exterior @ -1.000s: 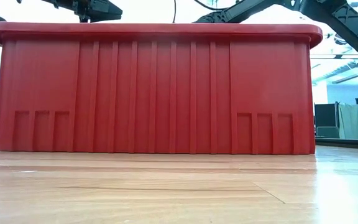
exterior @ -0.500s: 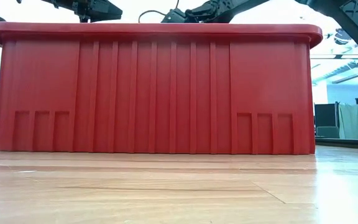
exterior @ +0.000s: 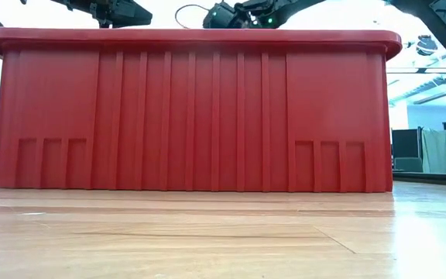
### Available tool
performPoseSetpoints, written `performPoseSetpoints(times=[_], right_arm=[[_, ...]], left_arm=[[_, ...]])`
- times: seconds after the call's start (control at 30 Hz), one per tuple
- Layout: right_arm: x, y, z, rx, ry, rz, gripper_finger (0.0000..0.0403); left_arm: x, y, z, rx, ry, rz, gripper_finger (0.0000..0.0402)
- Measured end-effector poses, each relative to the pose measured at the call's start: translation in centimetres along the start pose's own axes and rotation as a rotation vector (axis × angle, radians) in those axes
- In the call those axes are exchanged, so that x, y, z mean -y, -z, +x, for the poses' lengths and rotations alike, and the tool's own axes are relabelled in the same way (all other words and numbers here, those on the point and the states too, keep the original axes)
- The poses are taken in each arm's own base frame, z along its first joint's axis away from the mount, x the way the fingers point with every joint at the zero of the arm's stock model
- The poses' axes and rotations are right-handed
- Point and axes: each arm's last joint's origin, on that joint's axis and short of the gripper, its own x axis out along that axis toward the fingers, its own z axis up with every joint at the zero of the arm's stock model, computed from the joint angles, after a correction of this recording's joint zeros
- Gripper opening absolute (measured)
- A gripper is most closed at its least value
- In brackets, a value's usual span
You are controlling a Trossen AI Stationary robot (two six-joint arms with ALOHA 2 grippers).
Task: Pick and place slides into bin
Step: Return to Home Position
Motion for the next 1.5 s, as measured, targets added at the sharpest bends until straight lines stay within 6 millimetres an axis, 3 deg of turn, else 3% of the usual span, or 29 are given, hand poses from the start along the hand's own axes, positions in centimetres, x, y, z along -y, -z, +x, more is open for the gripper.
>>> performPoseSetpoints(times=[0.27,0.63,0.87,1.07,1.37,1.5], right_arm=[[-1.6,-1.6,-3.8,0.085,-0.018,-0.046,0.0155],[-4.3,-3.2,-8.8,0.206,-0.057,-0.045,0.0155],[-5.4,-3.4,-10.0,0.215,-0.087,0.002,0.0155],[-6.9,-3.1,-10.1,0.172,-0.129,0.112,0.0155],[-11.2,-2.8,-11.2,0.132,-0.211,0.062,0.0155],[-13.1,-2.8,-12.7,0.152,-0.248,0.024,0.0155]], left_arm=[[-0.2,-0.1,-0.8,0.005,-0.007,0.006,0.0127],[-1.1,-1.2,-4.8,0.106,-0.024,-0.054,0.0127],[-1.4,-1.1,-6.5,0.120,-0.021,-0.133,0.0127],[-1.2,-0.2,-6.6,0.031,-0.011,-0.175,0.0127],[-0.7,0.3,-6.6,-0.029,0.032,-0.195,0.0127],[-0.3,0.2,-6.7,-0.021,0.078,-0.149,0.0127]])
